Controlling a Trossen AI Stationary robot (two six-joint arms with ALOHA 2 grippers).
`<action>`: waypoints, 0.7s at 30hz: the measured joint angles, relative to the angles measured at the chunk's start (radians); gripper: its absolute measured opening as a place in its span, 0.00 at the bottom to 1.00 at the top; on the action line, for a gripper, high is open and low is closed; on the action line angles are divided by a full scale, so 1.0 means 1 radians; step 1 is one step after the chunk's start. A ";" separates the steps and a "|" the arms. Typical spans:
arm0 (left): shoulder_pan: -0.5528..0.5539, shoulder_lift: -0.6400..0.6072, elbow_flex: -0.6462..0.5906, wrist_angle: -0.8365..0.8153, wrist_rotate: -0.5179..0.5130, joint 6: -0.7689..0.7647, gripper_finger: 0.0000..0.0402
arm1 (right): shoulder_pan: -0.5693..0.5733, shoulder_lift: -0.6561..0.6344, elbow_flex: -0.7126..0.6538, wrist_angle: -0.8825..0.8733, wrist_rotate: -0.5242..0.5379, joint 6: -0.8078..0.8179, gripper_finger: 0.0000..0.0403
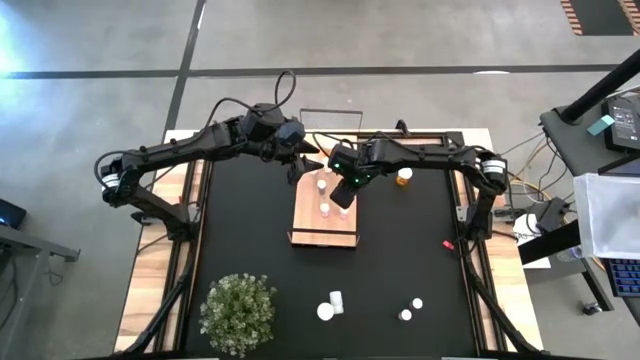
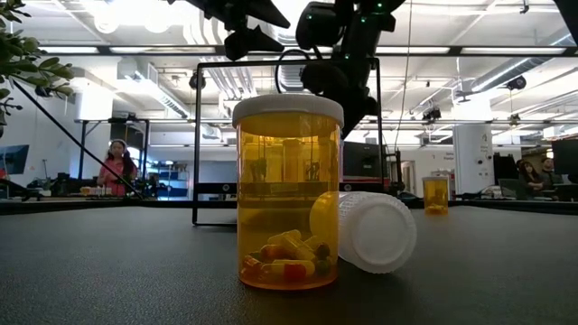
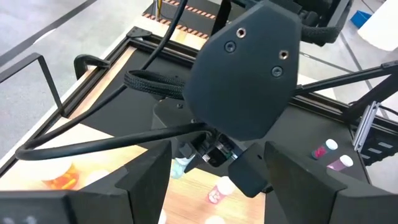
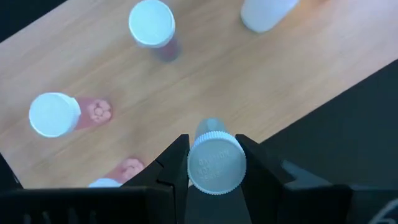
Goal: Pick and place medicine bottles onto shelf by color
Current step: Put the top blue pill bottle on the shelf aligned with the other blue pill bottle
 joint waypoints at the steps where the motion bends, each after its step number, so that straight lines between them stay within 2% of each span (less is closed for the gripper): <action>1: 0.000 0.000 0.000 0.000 0.000 0.000 0.60 | 0.000 0.000 -0.001 0.004 0.000 -0.001 0.26; 21: 0.001 0.000 0.000 0.000 0.000 0.000 0.60 | 0.026 0.000 -0.018 0.033 -0.003 0.045 0.26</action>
